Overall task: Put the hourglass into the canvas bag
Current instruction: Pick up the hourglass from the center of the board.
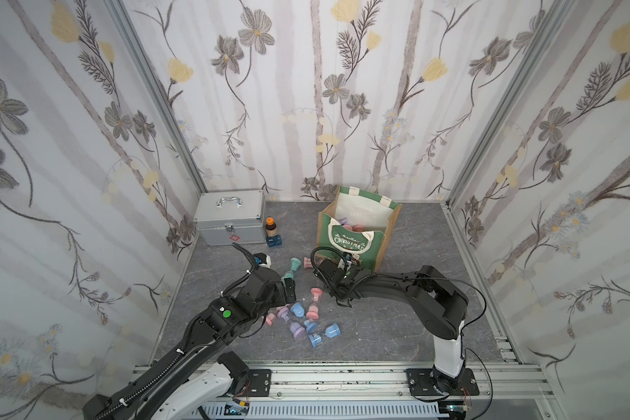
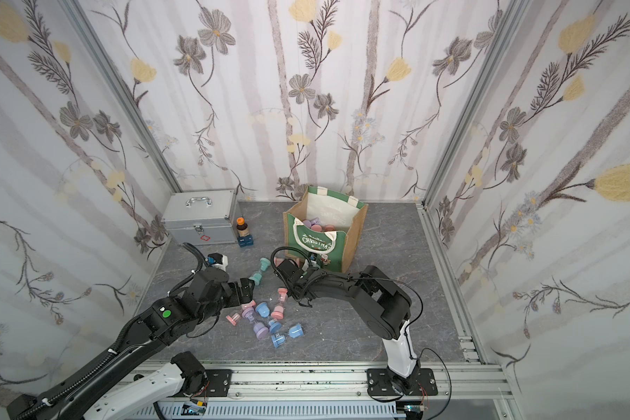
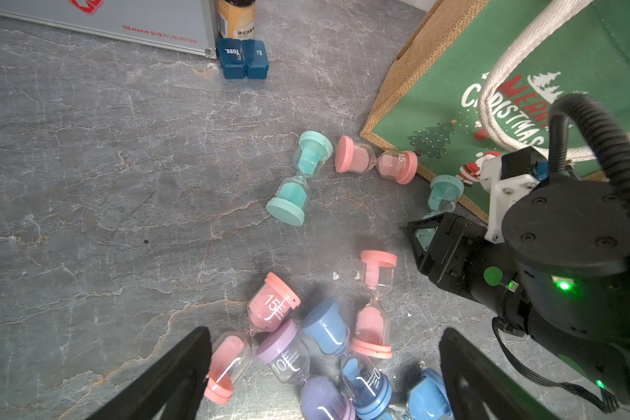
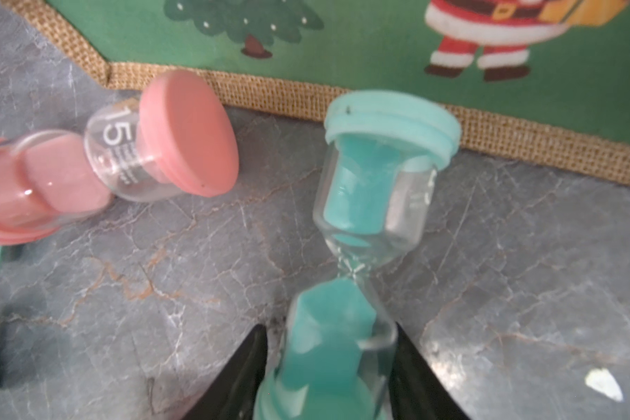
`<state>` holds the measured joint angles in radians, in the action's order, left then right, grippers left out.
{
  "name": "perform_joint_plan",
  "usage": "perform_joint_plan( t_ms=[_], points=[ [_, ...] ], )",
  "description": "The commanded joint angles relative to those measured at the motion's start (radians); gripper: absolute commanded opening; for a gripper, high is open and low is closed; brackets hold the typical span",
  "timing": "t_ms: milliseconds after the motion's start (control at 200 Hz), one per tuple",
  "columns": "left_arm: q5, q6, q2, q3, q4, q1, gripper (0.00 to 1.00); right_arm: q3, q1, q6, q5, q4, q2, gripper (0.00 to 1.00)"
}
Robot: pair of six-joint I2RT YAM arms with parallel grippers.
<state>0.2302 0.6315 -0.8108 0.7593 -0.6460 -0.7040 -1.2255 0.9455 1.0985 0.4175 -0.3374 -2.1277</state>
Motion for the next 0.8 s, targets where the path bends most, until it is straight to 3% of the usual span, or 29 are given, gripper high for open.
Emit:
perform_joint_plan(
  t_ms=[0, 445, 794],
  points=[
    [0.002, 0.005, -0.003, 0.011, 0.020, 0.001, 1.00, 0.001, -0.002, -0.008, -0.028, -0.005, -0.014, 0.47],
    [0.001, 0.002, -0.018, 0.027, 0.023, 0.001, 1.00, 0.004, 0.033, -0.086, -0.042, -0.009, 0.052, 0.27],
    [-0.001, -0.005, -0.017, 0.057, 0.026, 0.001, 1.00, 0.012, 0.073, -0.202, -0.079, -0.002, 0.186, 0.19]
  ],
)
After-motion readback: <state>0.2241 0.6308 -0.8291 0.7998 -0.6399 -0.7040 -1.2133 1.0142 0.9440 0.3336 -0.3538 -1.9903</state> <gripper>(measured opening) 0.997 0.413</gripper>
